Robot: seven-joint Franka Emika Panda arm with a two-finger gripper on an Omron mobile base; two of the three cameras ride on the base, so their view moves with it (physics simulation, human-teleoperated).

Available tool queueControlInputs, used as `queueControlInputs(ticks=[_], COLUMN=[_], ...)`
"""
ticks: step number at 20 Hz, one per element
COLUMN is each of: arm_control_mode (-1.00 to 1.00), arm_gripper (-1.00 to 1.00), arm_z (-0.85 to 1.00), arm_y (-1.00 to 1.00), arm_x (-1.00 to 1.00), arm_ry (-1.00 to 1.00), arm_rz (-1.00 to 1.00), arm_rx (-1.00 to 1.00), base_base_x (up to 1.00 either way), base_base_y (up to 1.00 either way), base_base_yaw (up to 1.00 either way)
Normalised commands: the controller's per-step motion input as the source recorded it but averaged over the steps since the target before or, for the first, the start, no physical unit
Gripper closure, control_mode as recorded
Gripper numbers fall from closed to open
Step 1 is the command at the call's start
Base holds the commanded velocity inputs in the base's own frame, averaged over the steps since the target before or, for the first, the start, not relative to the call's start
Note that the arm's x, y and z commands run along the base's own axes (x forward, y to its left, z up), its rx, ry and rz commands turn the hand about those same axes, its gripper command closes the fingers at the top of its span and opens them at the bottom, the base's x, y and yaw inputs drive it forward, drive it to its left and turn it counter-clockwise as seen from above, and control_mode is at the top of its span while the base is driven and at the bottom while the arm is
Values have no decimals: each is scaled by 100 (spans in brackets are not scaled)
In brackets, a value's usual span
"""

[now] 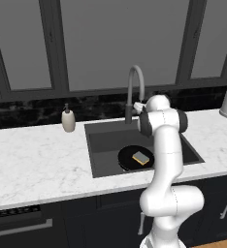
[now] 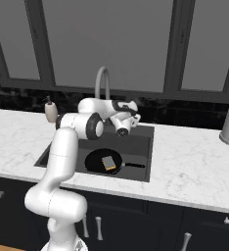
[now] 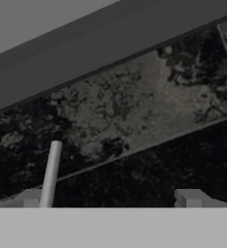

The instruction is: Pick the pan and sponge and place them into the sink. Then turn on the water.

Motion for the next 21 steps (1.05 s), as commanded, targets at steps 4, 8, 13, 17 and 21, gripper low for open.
queueControlInputs(ticks=[4,8,13,17,21], arm_control_mode=[-100,-100,-100,-100,-100], arm_gripper=[-100,-100,-100,-100,-100], arm_z=[0,0,0,0,0], arm_y=[-76,-74,-74,-54,-17], arm_x=[0,0,0,0,0], arm_ry=[4,4,5,1,0], arm_rz=[-9,-10,-10,-6,-1], arm_rx=[13,14,15,11,2], base_base_x=[0,0,0,0,0], base_base_y=[0,0,0,0,0], base_base_yaw=[0,0,0,0,0])
